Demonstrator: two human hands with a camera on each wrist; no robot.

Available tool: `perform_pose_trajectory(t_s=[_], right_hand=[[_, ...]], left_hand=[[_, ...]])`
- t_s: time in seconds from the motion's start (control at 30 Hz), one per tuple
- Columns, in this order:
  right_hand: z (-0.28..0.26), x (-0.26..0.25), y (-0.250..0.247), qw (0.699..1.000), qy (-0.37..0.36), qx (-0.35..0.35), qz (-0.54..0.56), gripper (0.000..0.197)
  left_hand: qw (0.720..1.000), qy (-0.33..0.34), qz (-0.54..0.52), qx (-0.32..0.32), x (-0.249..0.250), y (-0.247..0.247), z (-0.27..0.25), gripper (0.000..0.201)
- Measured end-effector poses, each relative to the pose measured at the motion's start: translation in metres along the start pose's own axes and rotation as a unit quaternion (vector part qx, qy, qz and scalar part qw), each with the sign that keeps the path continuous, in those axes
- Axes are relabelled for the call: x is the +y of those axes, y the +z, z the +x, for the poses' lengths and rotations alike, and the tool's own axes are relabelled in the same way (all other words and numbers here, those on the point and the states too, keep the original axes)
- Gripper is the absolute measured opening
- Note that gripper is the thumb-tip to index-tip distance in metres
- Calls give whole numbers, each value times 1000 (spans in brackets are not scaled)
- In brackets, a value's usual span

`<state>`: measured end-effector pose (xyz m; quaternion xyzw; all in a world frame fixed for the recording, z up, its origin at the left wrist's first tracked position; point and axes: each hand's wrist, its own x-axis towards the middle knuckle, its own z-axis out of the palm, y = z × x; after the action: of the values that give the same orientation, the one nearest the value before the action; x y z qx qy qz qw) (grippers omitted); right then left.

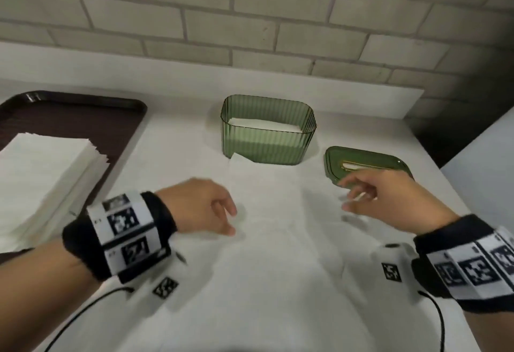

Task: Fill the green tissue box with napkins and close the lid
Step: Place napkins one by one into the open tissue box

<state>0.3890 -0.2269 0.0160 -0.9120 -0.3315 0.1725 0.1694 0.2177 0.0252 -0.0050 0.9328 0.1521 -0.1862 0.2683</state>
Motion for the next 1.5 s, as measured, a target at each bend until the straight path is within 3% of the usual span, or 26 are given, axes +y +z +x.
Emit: perform_pose_trajectory(t_s=[0.1, 0.2, 0.43, 0.63, 0.77, 0.93, 1.17, 1.23, 1.33, 1.5], right_hand=[[-31, 8, 11, 999, 19, -1, 39, 34], [-59, 11, 23, 998, 25, 13, 61, 34], [-106, 22, 55, 996, 31, 28, 80, 36], [-139, 28, 74, 998, 38, 32, 38, 49], [-153, 24, 87, 994, 93, -54, 14, 91], [-158, 23, 102, 983, 134, -120, -47, 102], [-154, 26, 108, 990, 121, -18, -74, 66], [-153, 28, 116, 987, 112, 8, -112, 66], [-151, 34, 129, 984, 73, 61, -148, 84], [-150, 38, 129, 972, 57, 154, -167, 82]], left_hand=[[997, -10, 48, -57, 7, 34, -13, 53], [994, -20, 97, -52, 10, 52, -17, 62], [994, -45, 91, -25, 18, 59, -18, 36], [996, -28, 4, 79, 13, 58, -33, 12], [981, 7, -53, 184, 10, 57, -53, 9], [958, 20, -108, 266, 7, 62, -77, 12], [920, 47, -141, 363, -5, 67, -97, 13], [913, 60, -168, 367, -5, 68, -102, 21], [908, 64, -184, 372, -3, 74, -106, 31], [902, 64, -211, 370, -5, 80, -106, 39]])
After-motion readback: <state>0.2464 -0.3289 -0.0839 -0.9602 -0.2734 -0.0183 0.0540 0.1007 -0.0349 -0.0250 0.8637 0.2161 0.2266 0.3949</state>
